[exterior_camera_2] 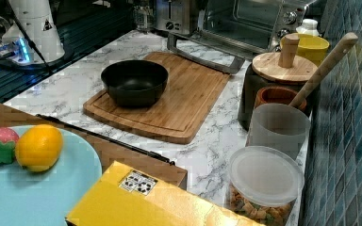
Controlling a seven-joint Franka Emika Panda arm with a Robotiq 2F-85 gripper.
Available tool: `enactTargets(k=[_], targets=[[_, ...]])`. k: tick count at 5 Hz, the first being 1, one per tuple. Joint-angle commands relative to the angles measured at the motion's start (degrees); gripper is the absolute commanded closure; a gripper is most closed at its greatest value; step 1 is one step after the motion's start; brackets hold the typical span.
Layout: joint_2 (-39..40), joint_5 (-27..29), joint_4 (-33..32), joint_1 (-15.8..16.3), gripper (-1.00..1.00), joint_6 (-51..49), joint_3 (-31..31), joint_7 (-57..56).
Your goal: Pick up the bowl.
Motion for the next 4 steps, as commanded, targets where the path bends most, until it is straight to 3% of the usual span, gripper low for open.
enactTargets(k=[1, 2, 3, 4], targets=[[-6.9, -5.0, -10.3, -5.6, 1.0, 2.4, -6.2, -6.0], [-7.6, -7.3, -12.6, -5.7, 1.0, 3.2, -8.7, -5.3], [-9.0, -8.6, -16.2, -6.0, 0.0, 4.6, -10.4, -5.8], [-10.5, -9.1, -20.4, -6.5, 0.0, 5.9, -11.2, -8.1]])
